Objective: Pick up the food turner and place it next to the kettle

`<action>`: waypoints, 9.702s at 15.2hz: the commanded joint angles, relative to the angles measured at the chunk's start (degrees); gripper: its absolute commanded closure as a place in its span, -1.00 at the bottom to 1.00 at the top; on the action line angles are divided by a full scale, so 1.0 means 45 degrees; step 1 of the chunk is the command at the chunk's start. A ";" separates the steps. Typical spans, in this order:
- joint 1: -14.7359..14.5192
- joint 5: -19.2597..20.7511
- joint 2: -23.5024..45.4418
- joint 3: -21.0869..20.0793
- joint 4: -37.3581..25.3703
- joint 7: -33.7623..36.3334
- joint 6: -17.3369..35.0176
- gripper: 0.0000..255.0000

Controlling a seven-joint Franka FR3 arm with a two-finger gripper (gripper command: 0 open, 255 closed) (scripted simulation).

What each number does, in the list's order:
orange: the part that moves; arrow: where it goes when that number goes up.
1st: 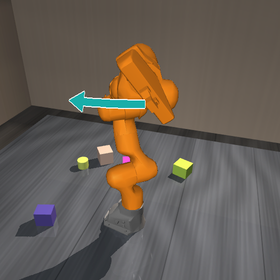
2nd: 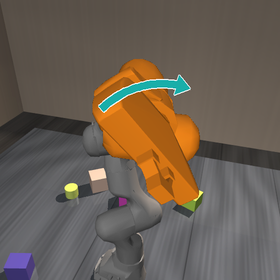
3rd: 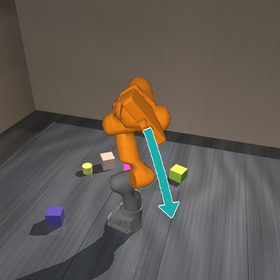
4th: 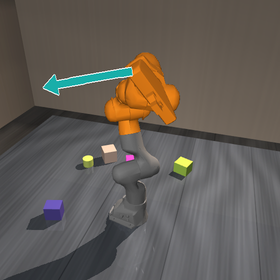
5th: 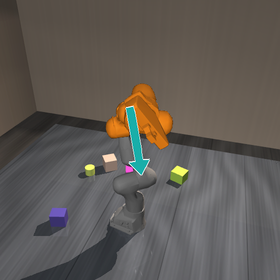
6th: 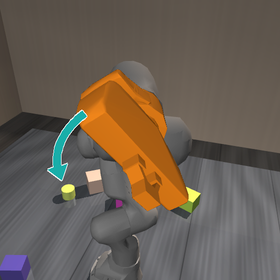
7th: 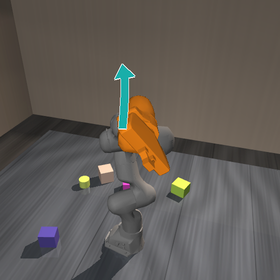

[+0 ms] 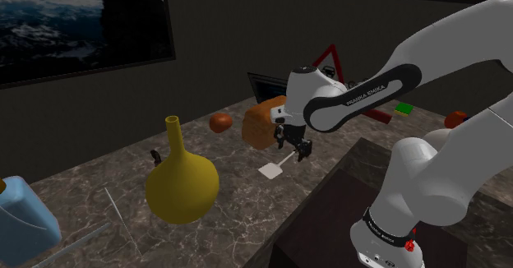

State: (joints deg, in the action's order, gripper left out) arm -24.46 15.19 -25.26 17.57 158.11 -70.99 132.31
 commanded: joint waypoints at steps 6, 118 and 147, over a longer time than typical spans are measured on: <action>0.0000 0.0001 0.0004 0.0001 0.0004 0.0000 0.0009 1.00; -0.2912 0.7287 -0.4475 1.4740 -1.6276 -1.5781 -1.0498 1.00; -0.1968 0.9072 -0.6071 1.6191 -1.2249 -1.4454 -0.6969 1.00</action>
State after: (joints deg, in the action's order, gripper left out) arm -33.19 55.61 -52.31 89.94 102.60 -136.24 100.39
